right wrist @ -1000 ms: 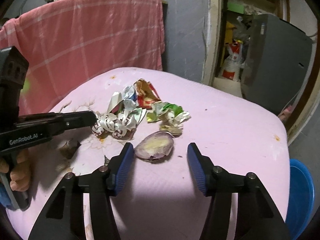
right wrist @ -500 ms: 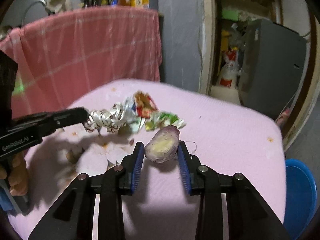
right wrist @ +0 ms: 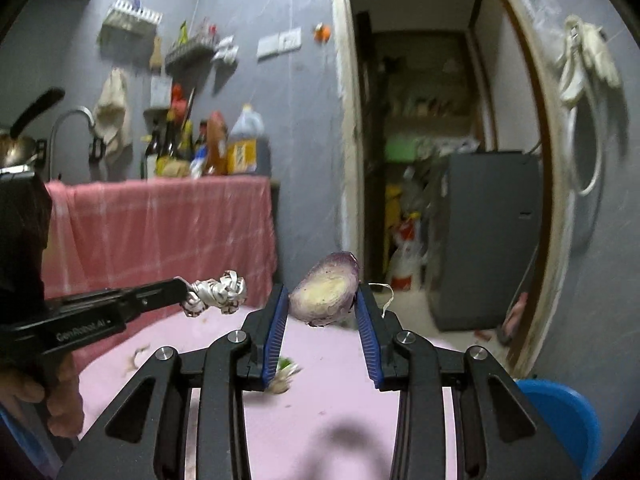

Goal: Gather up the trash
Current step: 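Carry both items over the blue basin and open both tools to drop them, then move both tools back over the remaining trash on the table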

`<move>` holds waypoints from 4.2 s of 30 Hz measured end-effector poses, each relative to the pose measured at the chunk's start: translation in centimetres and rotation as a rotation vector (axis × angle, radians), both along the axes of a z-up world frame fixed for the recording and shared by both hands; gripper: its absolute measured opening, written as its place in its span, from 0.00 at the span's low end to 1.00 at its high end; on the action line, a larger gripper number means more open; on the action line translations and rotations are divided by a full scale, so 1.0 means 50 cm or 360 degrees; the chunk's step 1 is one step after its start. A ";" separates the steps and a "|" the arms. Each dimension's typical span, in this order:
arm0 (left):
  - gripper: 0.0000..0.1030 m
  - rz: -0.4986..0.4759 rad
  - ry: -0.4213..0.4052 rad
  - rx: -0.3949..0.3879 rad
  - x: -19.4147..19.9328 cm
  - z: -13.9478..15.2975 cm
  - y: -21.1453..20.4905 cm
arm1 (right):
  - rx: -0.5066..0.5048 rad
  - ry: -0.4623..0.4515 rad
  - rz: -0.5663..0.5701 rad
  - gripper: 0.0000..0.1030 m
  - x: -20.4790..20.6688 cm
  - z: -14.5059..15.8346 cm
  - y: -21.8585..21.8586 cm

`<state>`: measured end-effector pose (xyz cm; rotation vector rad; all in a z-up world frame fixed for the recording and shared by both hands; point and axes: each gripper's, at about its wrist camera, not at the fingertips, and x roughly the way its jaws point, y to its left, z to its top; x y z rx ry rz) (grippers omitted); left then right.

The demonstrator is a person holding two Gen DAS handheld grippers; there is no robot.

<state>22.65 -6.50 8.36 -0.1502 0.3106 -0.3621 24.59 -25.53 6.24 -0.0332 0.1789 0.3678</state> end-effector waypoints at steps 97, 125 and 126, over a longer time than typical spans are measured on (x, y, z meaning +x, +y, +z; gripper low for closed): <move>0.98 0.0355 -0.0133 0.0068 -0.020 0.013 0.040 | 0.0076 -0.0208 -0.0166 1.00 -0.029 0.028 -0.052; 0.97 0.0275 0.0335 0.0249 0.087 -0.146 0.122 | -0.0179 0.0328 -0.0006 0.91 0.112 -0.091 0.061; 0.97 0.0259 0.0351 0.0253 0.092 -0.147 0.121 | -0.0190 0.0354 -0.0001 0.89 0.115 -0.096 0.063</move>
